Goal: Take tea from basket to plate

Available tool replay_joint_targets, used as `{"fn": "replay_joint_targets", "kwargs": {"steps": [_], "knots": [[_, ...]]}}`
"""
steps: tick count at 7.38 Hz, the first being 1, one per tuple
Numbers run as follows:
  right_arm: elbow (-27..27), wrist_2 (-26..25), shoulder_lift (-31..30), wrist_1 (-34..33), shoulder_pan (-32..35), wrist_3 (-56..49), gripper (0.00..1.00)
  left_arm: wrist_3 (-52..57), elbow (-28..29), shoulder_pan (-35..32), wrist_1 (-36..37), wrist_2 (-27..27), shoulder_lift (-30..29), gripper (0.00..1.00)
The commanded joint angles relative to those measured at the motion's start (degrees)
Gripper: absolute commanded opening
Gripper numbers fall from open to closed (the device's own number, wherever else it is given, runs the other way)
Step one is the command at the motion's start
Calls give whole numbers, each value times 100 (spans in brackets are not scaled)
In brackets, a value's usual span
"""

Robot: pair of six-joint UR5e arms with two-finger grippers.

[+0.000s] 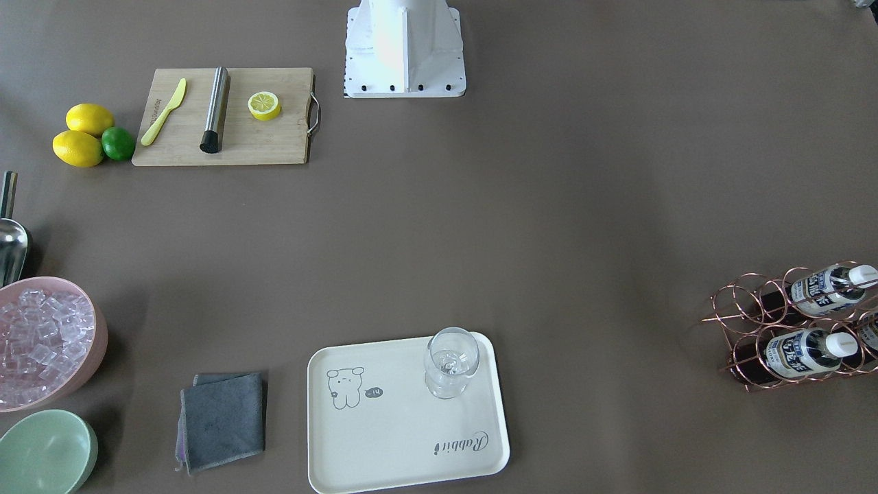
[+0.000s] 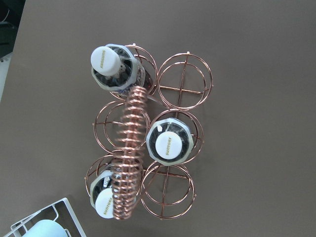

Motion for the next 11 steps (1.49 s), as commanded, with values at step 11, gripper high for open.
{"fn": "replay_joint_targets", "kwargs": {"steps": [11], "knots": [[-7, 9, 0, 0, -35, 0, 100, 381, 362, 470, 118, -184, -421, 93]]}}
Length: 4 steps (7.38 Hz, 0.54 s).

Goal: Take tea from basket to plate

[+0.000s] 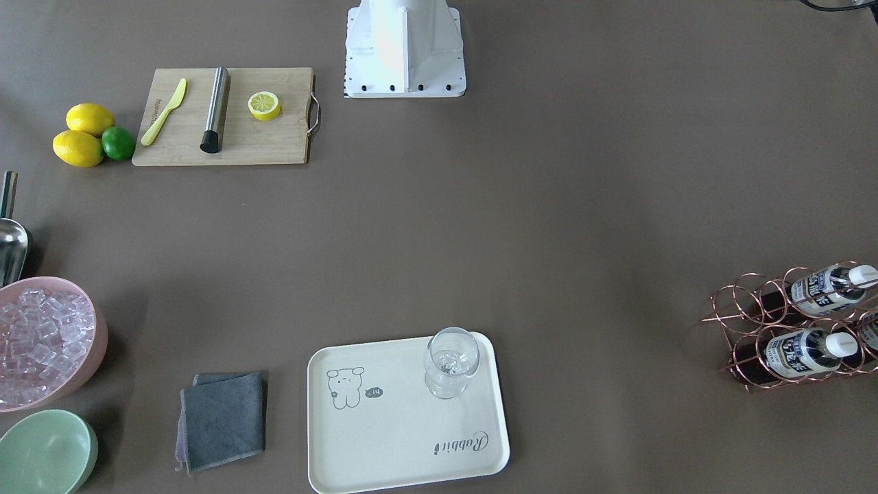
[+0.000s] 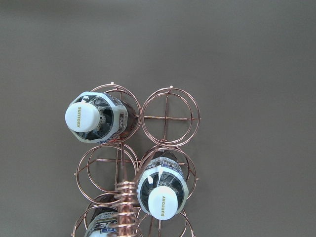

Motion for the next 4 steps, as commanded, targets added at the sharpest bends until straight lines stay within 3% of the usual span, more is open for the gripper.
{"fn": "replay_joint_targets", "kwargs": {"steps": [1, 4], "knots": [[9, 4, 0, 0, -2, 0, 100, 14, -54, 43, -27, 6, 41, 90], [9, 4, 9, 53, -2, 0, 100, 41, -19, 43, -44, 58, 50, 83]]}}
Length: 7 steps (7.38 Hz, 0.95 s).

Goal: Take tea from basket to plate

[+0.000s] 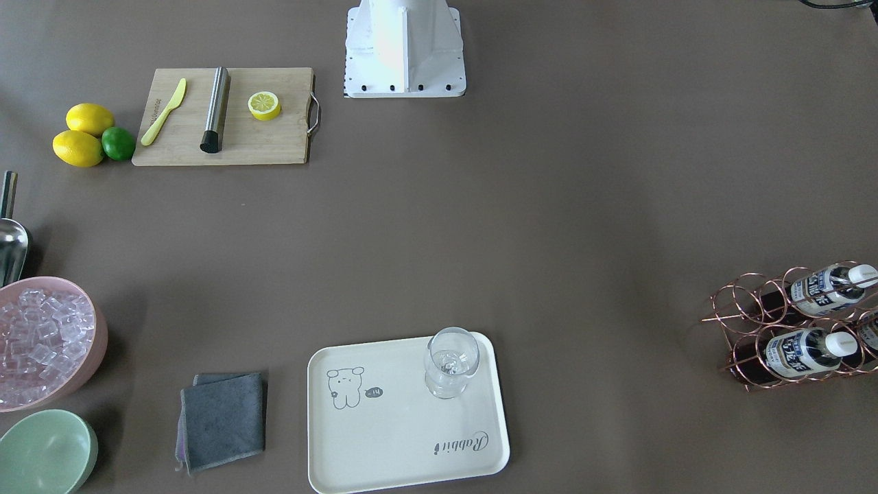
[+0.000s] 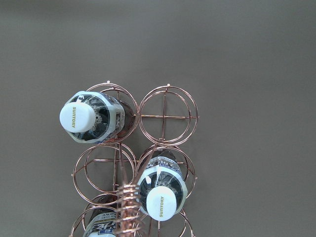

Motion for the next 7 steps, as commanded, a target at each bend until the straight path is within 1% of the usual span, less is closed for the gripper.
{"fn": "replay_joint_targets", "kwargs": {"steps": [1, 2, 3, 6, 7], "knots": [[16, 0, 9, 49, -26, -9, 100, 9, 29, -3, -7, 57, -18, 82], [16, -9, 17, 284, -140, -9, 100, 9, 38, -3, -7, 57, -27, 82], [8, -9, 9, 373, -132, 0, 100, 9, 38, -12, -7, 57, -36, 79], [-1, 44, -18, 374, -141, -26, 100, 9, 46, -47, -7, 83, -62, 64], [-27, 61, -35, 366, -141, -26, 100, 9, 46, -56, -7, 101, -62, 62]]}}
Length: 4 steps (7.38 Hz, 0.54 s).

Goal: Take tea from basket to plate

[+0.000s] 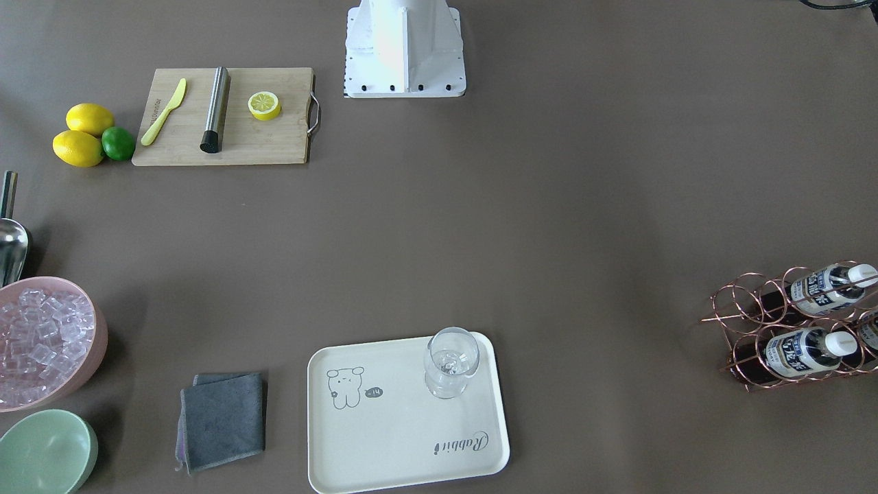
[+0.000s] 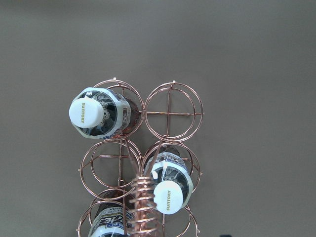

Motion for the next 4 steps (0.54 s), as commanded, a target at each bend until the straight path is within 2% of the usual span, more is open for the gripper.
{"fn": "replay_joint_targets", "kwargs": {"steps": [1, 3, 4], "knots": [[-31, 13, -21, 8, -3, -1, 100, 0, 10, -26, -3, 30, -15, 62], [-31, 5, -21, 8, -3, -10, 100, 0, 71, -34, -3, 30, -68, 55], [-23, 5, -21, 8, 5, -10, 100, 0, 159, -69, -11, 39, -155, 43]]}}
